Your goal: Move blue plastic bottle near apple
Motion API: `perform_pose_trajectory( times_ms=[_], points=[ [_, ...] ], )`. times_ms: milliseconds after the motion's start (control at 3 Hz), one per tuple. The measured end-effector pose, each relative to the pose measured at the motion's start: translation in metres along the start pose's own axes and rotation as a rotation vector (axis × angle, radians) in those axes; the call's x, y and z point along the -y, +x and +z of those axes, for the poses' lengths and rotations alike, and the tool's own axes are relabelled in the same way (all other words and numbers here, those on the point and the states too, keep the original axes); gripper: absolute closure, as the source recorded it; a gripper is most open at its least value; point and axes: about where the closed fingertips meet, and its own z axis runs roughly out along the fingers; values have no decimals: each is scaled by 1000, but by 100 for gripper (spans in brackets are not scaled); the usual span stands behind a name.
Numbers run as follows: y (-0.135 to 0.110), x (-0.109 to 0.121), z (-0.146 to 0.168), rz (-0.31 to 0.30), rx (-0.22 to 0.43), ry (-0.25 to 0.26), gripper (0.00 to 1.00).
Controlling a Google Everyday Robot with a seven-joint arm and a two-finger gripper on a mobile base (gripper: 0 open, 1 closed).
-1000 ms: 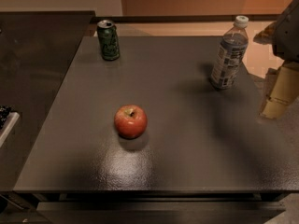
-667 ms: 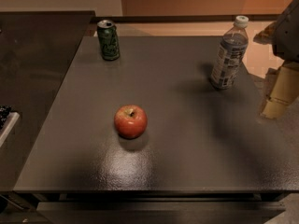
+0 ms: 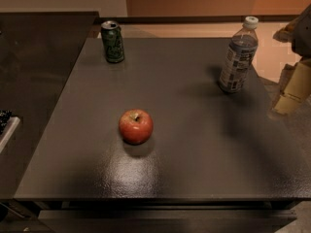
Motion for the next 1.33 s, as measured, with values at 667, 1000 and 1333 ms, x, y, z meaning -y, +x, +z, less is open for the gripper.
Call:
perform_pose_trajectory(
  times_ms=[667, 1000, 1333],
  points=[
    [19, 47, 18, 97, 79, 35, 0],
    [24, 67, 32, 127, 138, 52, 0],
    [26, 83, 48, 150, 201, 68, 0]
  ],
)
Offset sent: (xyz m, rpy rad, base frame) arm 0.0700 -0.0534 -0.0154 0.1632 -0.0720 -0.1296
